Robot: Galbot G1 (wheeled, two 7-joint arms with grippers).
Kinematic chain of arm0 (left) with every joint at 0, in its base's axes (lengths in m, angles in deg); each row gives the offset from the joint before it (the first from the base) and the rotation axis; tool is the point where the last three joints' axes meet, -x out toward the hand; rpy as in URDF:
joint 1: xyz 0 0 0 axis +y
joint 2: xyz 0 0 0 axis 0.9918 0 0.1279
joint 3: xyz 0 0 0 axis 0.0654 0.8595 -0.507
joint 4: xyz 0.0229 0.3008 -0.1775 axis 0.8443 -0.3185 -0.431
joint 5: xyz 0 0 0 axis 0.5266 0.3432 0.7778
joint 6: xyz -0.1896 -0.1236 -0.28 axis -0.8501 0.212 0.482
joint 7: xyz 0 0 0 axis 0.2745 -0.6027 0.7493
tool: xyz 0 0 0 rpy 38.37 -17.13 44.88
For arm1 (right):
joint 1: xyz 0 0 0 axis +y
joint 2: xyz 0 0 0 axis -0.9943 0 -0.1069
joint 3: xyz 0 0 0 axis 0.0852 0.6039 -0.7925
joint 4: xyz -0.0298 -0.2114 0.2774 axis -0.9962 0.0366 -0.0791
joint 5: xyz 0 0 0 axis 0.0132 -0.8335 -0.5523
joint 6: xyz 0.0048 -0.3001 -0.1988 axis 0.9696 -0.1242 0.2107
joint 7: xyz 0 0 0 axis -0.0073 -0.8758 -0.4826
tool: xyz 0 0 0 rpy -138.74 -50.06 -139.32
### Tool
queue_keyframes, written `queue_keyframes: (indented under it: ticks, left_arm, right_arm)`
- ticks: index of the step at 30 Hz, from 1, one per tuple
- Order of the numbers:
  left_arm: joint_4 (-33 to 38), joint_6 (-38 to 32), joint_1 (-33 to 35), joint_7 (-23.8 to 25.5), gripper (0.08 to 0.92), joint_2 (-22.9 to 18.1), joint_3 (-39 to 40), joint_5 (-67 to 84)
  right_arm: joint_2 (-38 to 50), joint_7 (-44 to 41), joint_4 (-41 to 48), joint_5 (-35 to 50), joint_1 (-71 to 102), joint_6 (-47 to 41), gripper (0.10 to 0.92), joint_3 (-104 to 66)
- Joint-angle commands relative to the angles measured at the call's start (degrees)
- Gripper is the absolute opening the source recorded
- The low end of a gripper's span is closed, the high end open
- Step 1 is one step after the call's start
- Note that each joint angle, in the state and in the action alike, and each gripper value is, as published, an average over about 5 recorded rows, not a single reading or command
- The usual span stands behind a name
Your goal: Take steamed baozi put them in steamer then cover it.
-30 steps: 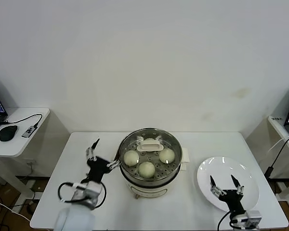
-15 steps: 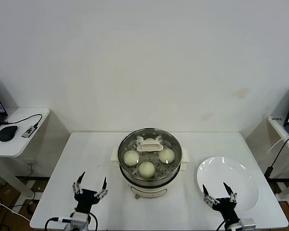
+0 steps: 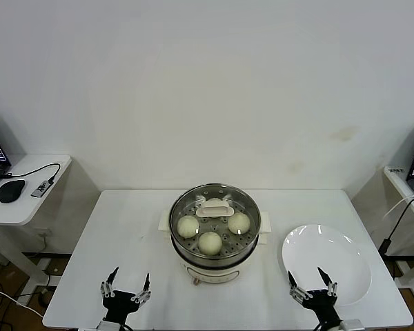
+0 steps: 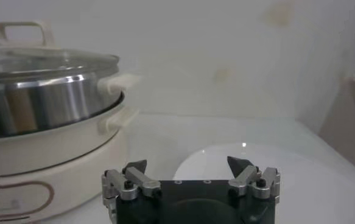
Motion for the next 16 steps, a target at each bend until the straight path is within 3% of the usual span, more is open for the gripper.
queue_keyframes:
  ticks: [1, 16]
  left_arm:
    - [0.11, 0.14, 1.80, -0.01, 0.823, -0.18, -0.49, 0.95]
    - [0.03, 0.06, 2.12, 0.38, 0.823, -0.30, -0.44, 1.35]
  right_arm:
    - [-0.19, -0.27, -0.08, -1.17, 0.47, -0.47, 0.823, -0.21]
    - [-0.51, -1.45, 0.64, -0.46, -0.13, 0.07, 0.823, -0.17]
